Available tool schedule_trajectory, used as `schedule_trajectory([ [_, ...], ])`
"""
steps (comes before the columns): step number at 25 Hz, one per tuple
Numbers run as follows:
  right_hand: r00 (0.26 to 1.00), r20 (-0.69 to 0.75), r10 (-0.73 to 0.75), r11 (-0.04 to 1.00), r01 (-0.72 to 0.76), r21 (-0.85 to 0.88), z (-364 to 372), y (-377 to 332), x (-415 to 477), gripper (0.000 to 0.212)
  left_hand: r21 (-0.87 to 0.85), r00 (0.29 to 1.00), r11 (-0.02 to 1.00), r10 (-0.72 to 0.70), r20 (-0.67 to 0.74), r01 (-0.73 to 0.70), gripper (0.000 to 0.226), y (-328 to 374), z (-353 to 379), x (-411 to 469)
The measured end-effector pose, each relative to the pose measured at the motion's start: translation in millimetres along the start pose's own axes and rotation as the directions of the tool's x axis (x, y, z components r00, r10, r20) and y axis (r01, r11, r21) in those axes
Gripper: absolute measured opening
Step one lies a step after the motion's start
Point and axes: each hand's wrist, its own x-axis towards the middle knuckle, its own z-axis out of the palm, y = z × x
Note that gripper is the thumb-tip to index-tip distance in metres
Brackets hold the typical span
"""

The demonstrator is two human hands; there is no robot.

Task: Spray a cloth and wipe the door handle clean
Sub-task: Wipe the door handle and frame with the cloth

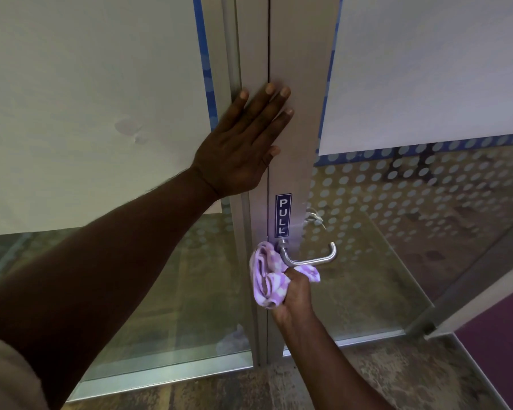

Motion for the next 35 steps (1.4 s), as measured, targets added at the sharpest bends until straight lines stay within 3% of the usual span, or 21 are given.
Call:
schedule_trajectory([
  [2, 0.999, -0.036, -0.013, 0.996, 0.010, -0.086, 0.4, 5.2, -11.7, 0.033, -0.007, 1.000, 1.000, 0.001, -0.002, -0.001, 0.055, 0.4, -0.9, 0.1],
  [4, 0.966, -0.163, -0.199, 0.923, 0.129, -0.362, -9.2, 8.4, -19.7, 0.027, -0.015, 1.000, 1.000, 0.002, 0.000, -0.002, 0.055, 0.5, -0.6, -0.2],
  [6, 0.878, -0.226, -0.423, 0.780, 0.225, -0.583, -22.4, 7.6, -25.7, 0.014, -0.023, 1.000, 1.000, 0.001, 0.002, -0.001, 0.055, -0.2, 0.0, -0.5],
  [8, 0.784, -0.210, -0.584, 0.651, 0.298, -0.698, -29.4, 2.4, -30.0, 0.005, -0.029, 1.000, 1.000, -0.003, 0.004, 0.003, 0.055, -0.4, 0.2, -0.3],
  [11, 0.692, -0.120, -0.712, 0.476, 0.350, -0.807, -31.9, -5.1, -30.0, 0.016, -0.026, 1.000, 1.000, -0.001, 0.008, 0.001, 0.055, -0.6, 0.6, -0.8],
  [13, 0.657, -0.081, -0.750, 0.430, 0.390, -0.814, -27.8, -7.5, -31.7, 0.017, -0.021, 1.000, 1.000, 0.003, 0.008, -0.003, 0.054, -0.8, 0.6, -0.8],
  [16, 0.655, -0.102, -0.749, 0.471, 0.418, -0.777, -16.1, -19.2, -28.3, 0.019, -0.019, 1.000, 1.000, 0.006, 0.014, -0.006, 0.055, -1.1, 0.3, 0.0],
  [19, 0.766, -0.179, -0.617, 0.631, 0.347, -0.694, 5.5, -40.4, -18.5, 0.011, -0.010, 1.000, 1.000, 0.003, 0.023, -0.003, 0.054, -1.0, -0.1, -0.1],
  [21, 0.833, -0.155, -0.532, 0.679, 0.309, -0.666, 19.1, -48.4, -13.6, 0.014, -0.006, 1.000, 1.000, 0.000, 0.027, 0.000, 0.054, -0.8, -0.5, -0.1],
  [27, 0.901, -0.114, -0.419, 0.790, 0.300, -0.534, 34.1, -50.2, -14.0, 0.014, 0.010, 0.999, 1.000, -0.001, 0.032, 0.001, 0.055, 0.9, 0.8, -0.2],
  [31, 0.918, -0.030, -0.395, 0.812, 0.333, -0.480, 49.5, -52.5, -17.4, 0.028, 0.019, 0.999, 1.000, -0.001, 0.041, 0.000, 0.056, 0.1, -1.8, 0.2],
  [33, 0.908, -0.096, -0.409, 0.789, 0.299, -0.536, 54.6, -51.9, -16.8, 0.015, 0.012, 0.999, 1.000, -0.002, 0.050, 0.002, 0.055, 0.1, -3.5, 1.0],
  [35, 0.894, -0.147, -0.423, 0.767, 0.266, -0.584, 51.4, -50.5, -14.2, 0.016, 0.016, 0.999, 1.000, 0.001, 0.053, -0.001, 0.054, 0.5, -4.3, 0.6],
])
